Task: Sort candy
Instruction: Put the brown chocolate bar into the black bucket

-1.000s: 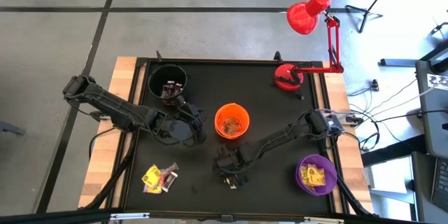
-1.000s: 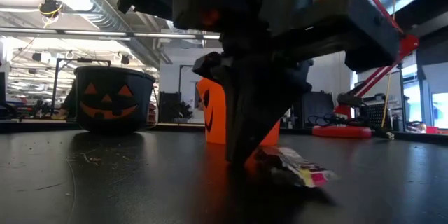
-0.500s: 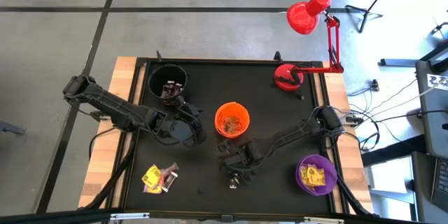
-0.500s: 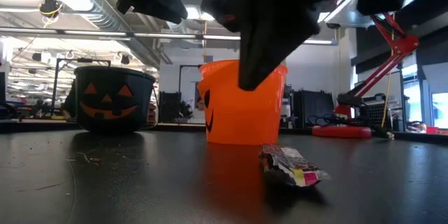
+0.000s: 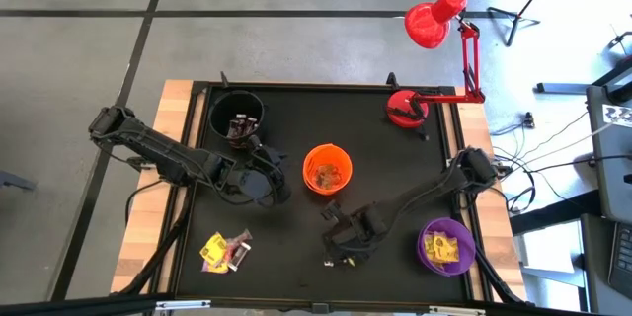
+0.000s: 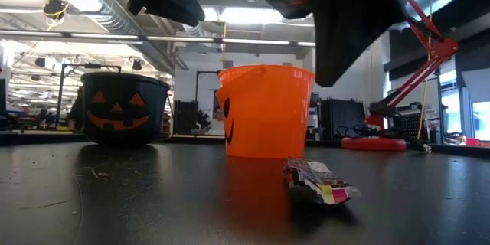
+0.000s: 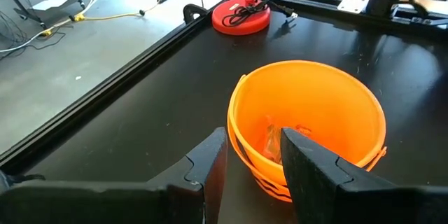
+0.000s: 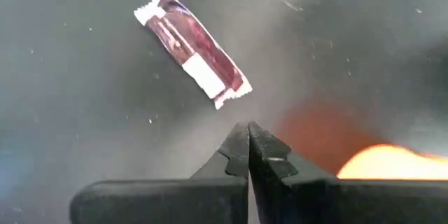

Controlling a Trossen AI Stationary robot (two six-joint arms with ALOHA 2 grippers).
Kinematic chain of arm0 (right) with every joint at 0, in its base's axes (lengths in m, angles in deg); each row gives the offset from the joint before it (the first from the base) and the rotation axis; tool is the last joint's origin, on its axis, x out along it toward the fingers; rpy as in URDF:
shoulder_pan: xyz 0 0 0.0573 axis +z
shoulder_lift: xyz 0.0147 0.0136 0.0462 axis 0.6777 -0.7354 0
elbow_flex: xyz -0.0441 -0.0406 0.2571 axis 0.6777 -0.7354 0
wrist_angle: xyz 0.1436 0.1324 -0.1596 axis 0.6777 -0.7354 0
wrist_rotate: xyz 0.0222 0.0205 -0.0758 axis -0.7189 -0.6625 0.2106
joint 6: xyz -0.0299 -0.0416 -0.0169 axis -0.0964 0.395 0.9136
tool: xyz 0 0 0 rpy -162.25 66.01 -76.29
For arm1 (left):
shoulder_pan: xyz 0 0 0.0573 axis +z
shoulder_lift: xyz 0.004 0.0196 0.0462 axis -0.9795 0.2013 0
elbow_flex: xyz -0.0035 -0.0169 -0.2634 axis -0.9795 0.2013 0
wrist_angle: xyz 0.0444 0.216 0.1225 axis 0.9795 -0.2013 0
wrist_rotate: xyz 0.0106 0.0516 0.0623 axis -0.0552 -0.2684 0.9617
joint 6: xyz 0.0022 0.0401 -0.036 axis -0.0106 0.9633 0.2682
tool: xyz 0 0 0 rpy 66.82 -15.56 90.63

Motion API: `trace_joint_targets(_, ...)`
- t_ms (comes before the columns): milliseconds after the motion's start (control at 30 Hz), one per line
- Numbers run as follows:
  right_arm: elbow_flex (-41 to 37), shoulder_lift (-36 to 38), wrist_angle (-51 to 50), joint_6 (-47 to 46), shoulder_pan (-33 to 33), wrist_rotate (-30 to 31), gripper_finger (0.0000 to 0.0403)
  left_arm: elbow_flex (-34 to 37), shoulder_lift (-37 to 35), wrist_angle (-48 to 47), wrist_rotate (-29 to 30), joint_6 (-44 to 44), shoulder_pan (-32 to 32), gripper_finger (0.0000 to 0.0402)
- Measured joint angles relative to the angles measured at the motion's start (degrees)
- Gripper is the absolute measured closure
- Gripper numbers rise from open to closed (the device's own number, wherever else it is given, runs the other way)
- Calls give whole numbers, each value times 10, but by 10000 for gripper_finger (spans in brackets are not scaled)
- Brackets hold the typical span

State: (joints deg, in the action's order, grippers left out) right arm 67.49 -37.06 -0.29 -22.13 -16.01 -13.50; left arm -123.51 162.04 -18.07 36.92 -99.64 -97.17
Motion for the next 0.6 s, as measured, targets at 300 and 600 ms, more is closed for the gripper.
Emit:
trace_joint_targets(300,-146,98,121,-16,-36,5,402,0,0,-1,16,1,-1,277)
trace_joint_targets(600,-152,79,169,114,-30,-135,359,0,0,3,24,-2,4,277)
